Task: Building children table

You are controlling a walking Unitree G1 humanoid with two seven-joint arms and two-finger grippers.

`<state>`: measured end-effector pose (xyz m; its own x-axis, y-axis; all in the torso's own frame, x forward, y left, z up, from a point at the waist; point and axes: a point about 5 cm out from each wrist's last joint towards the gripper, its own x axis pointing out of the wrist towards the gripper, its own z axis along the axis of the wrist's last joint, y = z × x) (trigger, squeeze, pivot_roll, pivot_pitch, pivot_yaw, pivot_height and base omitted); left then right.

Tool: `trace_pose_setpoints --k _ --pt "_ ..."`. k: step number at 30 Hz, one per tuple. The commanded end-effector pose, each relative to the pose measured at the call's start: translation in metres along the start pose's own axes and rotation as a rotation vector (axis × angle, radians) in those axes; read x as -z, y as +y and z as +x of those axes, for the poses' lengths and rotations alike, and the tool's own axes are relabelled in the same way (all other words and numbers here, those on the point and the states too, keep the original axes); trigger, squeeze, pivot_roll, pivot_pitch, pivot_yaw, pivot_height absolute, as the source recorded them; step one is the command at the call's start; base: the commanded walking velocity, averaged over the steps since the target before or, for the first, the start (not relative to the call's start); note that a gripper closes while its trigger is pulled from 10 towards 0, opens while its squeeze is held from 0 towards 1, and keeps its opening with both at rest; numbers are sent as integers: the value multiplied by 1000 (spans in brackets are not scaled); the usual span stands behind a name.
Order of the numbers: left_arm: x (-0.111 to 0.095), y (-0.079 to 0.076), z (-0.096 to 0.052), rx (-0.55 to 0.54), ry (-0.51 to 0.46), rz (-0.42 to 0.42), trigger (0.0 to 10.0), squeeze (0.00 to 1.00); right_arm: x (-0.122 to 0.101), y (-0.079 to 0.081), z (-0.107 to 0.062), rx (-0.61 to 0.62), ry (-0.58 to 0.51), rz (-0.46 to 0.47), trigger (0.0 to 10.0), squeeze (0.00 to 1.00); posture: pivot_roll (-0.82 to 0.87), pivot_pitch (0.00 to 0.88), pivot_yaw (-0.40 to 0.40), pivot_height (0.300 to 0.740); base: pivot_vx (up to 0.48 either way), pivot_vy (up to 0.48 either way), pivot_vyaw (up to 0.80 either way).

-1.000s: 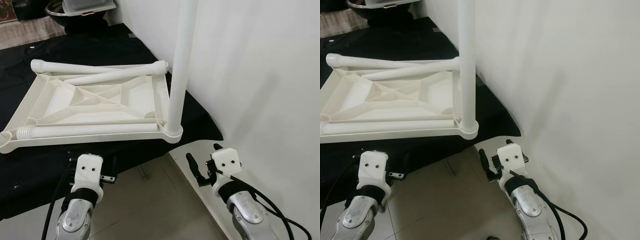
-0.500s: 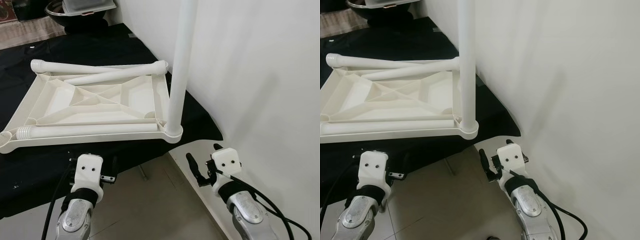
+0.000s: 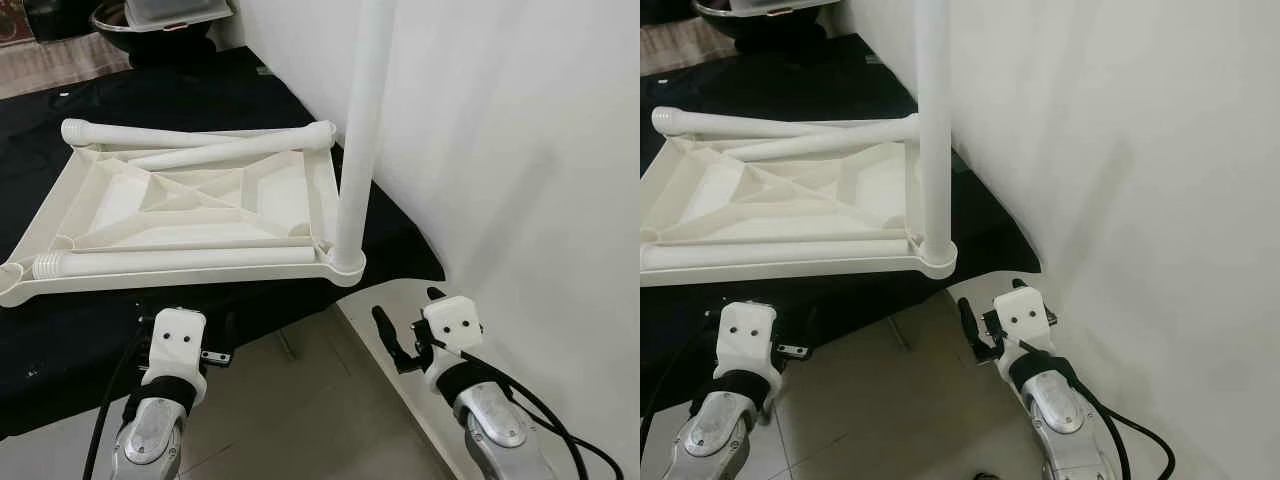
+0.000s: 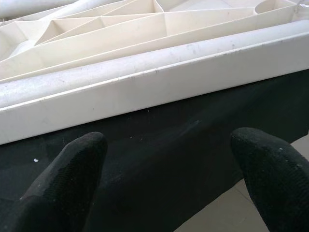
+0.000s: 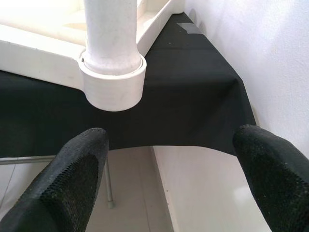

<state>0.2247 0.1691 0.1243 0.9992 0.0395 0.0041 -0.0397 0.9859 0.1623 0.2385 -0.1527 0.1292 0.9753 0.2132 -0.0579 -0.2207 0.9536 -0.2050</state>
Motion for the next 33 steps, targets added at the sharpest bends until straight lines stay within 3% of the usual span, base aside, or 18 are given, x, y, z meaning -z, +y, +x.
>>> trace_pose_setpoints --k 1,12,33 --pt "1 -7 16 36 54 72 10000 0 3 6 12 52 24 83 10000 0 -65 114 13 740 0 0 0" --pt "-4 -4 15 20 43 29 10000 0 1 5 11 33 22 98 10000 0 -67 138 3 740 0 0 0" --pt "-1 -10 16 36 65 40 10000 0 2 2 12 27 32 99 10000 0 -68 149 0 740 0 0 0"
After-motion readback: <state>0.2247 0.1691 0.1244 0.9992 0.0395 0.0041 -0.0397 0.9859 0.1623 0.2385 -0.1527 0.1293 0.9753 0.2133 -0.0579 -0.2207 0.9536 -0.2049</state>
